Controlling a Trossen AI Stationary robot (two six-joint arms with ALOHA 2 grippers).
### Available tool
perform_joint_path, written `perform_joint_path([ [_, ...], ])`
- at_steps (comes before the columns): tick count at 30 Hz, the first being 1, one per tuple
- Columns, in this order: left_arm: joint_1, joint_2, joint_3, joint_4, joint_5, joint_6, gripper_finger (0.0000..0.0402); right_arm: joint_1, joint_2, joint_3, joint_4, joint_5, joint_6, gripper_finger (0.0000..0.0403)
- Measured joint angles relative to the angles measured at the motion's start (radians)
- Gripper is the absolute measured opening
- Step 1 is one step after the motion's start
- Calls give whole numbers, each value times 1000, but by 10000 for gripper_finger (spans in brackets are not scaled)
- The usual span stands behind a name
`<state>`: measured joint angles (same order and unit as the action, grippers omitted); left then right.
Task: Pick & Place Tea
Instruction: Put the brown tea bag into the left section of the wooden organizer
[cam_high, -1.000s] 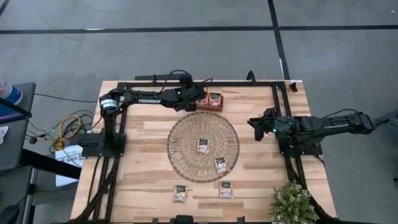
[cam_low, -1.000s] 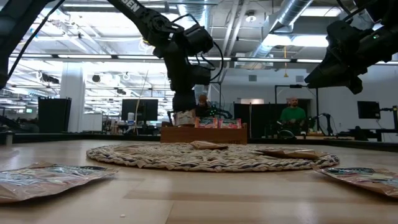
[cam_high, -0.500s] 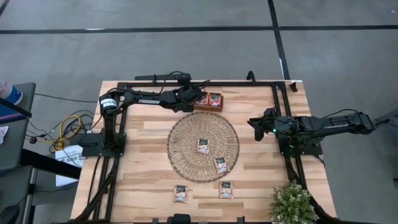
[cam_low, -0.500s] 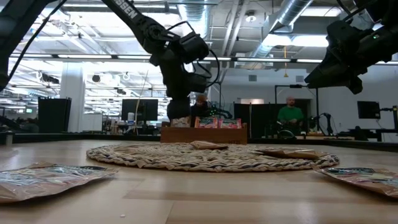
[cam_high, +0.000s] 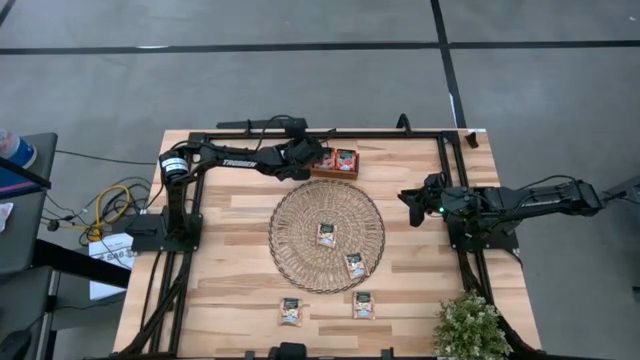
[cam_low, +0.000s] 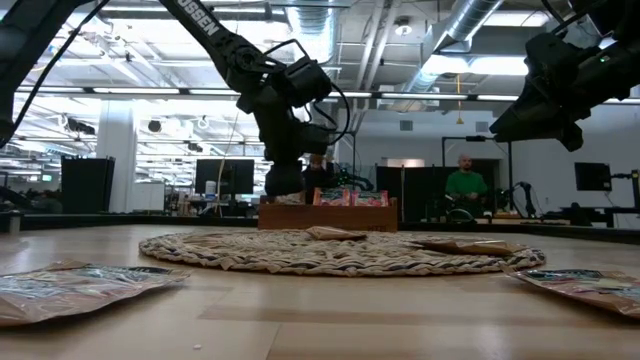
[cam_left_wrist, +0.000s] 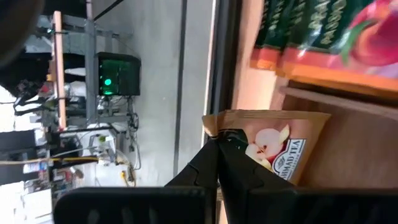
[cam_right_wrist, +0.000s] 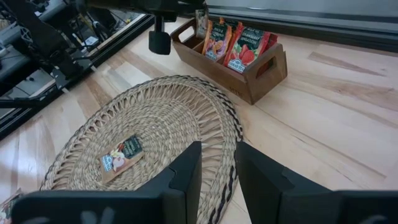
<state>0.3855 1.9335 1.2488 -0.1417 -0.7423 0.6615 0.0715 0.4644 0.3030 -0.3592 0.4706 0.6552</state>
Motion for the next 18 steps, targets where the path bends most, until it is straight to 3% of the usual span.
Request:
perform_joint_path([
  [18,-4,0,0,-7,38,-1,0,0,0,0,0,0,0,93],
])
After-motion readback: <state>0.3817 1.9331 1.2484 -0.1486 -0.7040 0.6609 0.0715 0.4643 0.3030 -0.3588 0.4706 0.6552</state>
